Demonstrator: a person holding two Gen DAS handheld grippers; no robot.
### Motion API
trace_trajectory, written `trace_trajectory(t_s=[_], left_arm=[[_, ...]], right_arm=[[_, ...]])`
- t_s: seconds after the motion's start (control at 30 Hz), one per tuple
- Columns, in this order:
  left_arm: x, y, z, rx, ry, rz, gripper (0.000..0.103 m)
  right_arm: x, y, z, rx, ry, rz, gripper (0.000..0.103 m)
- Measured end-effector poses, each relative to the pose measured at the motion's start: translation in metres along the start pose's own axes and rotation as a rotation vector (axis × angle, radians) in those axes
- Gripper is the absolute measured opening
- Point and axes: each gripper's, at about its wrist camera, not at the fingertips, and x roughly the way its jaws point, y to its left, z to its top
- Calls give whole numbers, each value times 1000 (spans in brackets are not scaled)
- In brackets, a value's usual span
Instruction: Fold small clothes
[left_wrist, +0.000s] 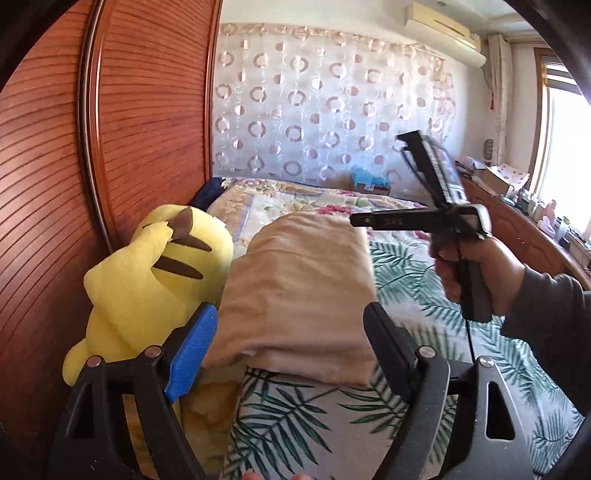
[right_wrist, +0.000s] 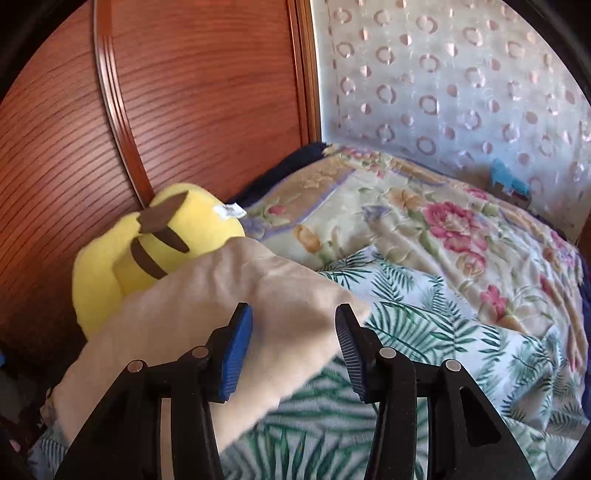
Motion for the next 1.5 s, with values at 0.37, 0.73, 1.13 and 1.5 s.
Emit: trace_trajectory(t_s=[0.37,0.73,1.13,1.5], left_arm=[[-43,-57,1,88,-53,-49,82],[-87,-128,-6,154,-81,-134,82],[-143,-178,-4,166,-137,-175,82],[-153,-188,-7,176,-152,-171,82]], right_arm=[[-170,14,-99,23,-114,-91,49],[-335,41,-199,97,-236,-211,70],[-454,88,-264,223,-367,-385,73],[-451,117,-270,246,-378,-464,73]])
